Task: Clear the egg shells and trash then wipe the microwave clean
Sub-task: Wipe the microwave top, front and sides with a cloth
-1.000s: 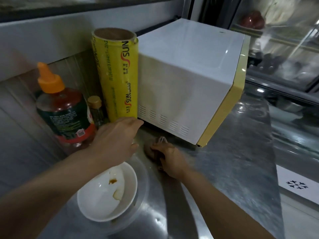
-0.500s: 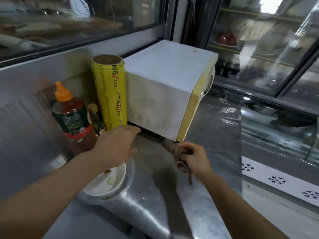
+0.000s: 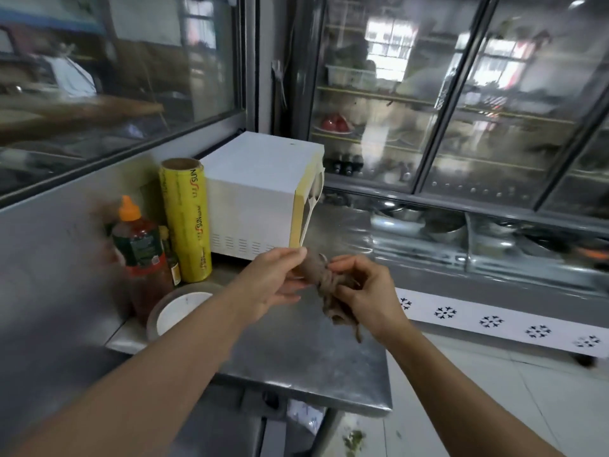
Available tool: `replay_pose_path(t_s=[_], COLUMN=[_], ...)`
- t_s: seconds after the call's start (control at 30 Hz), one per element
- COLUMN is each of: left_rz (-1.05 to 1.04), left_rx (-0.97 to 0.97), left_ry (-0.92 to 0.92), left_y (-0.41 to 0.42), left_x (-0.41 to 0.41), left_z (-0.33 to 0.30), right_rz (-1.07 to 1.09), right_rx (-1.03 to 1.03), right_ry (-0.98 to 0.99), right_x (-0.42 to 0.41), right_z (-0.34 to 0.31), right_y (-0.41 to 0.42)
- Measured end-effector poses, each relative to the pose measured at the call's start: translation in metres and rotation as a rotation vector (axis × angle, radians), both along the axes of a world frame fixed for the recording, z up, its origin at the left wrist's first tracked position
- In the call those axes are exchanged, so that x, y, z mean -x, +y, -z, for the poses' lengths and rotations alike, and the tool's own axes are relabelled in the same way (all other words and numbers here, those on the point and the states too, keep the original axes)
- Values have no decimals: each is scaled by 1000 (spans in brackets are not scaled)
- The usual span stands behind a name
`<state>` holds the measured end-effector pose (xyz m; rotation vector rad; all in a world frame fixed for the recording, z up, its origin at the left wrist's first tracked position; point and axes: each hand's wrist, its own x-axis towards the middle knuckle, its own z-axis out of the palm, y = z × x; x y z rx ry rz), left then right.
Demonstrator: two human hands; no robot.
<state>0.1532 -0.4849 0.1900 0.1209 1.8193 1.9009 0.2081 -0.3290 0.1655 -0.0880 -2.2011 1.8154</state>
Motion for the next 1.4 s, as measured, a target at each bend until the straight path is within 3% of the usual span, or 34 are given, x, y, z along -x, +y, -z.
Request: replay_pose_path(t_s=[0.2,0.4,0.43,0.67,0.83,1.03,1.23,1.4], left_rz=[26,203,237,338,423,519,332,207], left_rx=[19,94,117,209,404,486,225,239], left_ry=[116,268,301,530,688,572,268,154], left_y=[27,61,69,146,209,287,364,421], left_x=[-44,-79,-85,-121,-137,-155,-162,-162], left_z=[-13,-38,-41,-50,-48,-35,-21,-8], right_rz=[103,-15,-13,40,169,265,291,409], right_rx=[-192,370,379,3,-65,-74,-337,-95], right_ry=[27,-186,-207,-227,-142,-67,-89,-133], right_x=[-67,-111,-115,-149,-173,-189,-212,-203], right_z=[-10,-38,-42,-55,-56,-55,-51,-33], right_y=[13,63,73,145,217,314,392,431])
